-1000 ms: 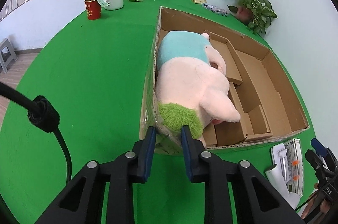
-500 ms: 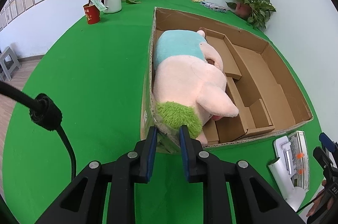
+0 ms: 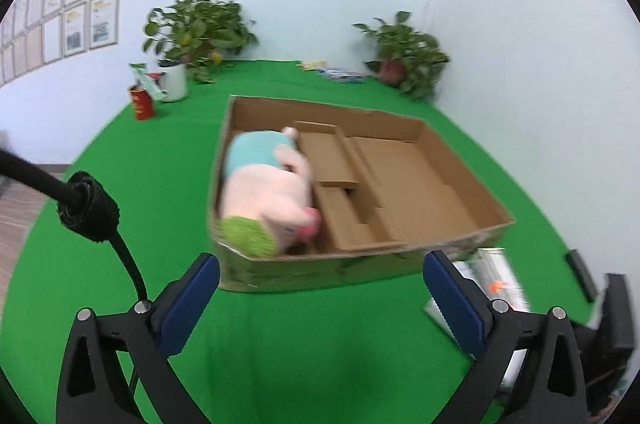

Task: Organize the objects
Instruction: 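Withdraw the left gripper and move it toward the white hair dryer, then grasp the white hair dryer handle with the left gripper and lift it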

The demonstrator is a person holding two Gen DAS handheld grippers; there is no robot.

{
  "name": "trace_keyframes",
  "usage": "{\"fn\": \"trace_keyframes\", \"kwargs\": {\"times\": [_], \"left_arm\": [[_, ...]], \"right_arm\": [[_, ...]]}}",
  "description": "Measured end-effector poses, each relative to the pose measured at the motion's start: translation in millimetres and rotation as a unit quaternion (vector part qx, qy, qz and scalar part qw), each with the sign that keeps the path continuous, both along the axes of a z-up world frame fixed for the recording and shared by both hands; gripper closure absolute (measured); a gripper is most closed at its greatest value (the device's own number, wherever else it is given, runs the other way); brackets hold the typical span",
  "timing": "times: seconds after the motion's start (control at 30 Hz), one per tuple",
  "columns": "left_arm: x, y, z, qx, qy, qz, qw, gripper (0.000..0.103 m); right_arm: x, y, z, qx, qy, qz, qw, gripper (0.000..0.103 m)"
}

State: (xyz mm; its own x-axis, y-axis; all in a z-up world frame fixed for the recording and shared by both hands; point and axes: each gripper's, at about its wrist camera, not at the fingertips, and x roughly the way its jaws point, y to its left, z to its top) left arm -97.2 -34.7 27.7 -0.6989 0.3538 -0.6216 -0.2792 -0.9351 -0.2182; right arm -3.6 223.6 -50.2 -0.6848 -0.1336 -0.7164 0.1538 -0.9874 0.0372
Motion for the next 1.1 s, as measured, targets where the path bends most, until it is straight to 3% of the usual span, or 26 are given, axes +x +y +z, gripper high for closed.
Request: {"fn": "trace_keyframes", "kwargs": {"times": [0.17, 0.3, 0.4, 0.57, 0.67, 0.7, 0.77, 0.93, 1.03, 1.1], "left_arm": [[16, 26, -18, 0.07, -0.051, -0.049, 0.995, 0.001], [27, 37, -35, 0.089, -0.075, -0.06, 0.9914, 0.001], [30, 37, -44, 0.1, -0.084, -0.065, 0.9894, 0.002], [28, 28, -54, 0.115, -0.107, -0.075, 0.9848, 0.002], [21, 25, -65, 0.131, -0.139, -0.089, 0.9775, 0.002], [17, 26, -70, 0.14, -0.155, -0.096, 0.9731, 0.002], [11, 28, -83, 0.157, -0.19, -0.103, 0.9636, 0.002], [9, 39, -102, 0.174, -0.226, -0.128, 0.9499, 0.003], [7, 48, -113, 0.178, -0.245, -0.142, 0.9424, 0.009], [3, 55, -123, 0.167, -0.264, -0.145, 0.9389, 0.02]], "right_arm": [[-1, -5, 0, 0.04, -0.001, -0.03, 0.999, 0.021], [-5, 5, -7, 0.047, -0.027, -0.053, 0.997, 0.023], [-6, 4, -14, 0.046, -0.049, -0.056, 0.996, 0.049], [-4, -26, -14, 0.022, -0.055, -0.036, 0.998, 0.049], [-7, -45, -13, -0.013, -0.057, -0.005, 0.998, 0.047], [-6, -51, -11, -0.03, -0.053, 0.009, 0.998, 0.042], [-2, -61, -7, -0.042, -0.041, 0.032, 0.998, 0.021], [7, -64, -5, -0.044, -0.032, 0.047, 0.997, 0.02], [10, -63, -6, -0.048, -0.038, 0.05, 0.997, 0.02], [9, -66, -8, -0.042, -0.044, 0.056, 0.997, 0.02]]}}
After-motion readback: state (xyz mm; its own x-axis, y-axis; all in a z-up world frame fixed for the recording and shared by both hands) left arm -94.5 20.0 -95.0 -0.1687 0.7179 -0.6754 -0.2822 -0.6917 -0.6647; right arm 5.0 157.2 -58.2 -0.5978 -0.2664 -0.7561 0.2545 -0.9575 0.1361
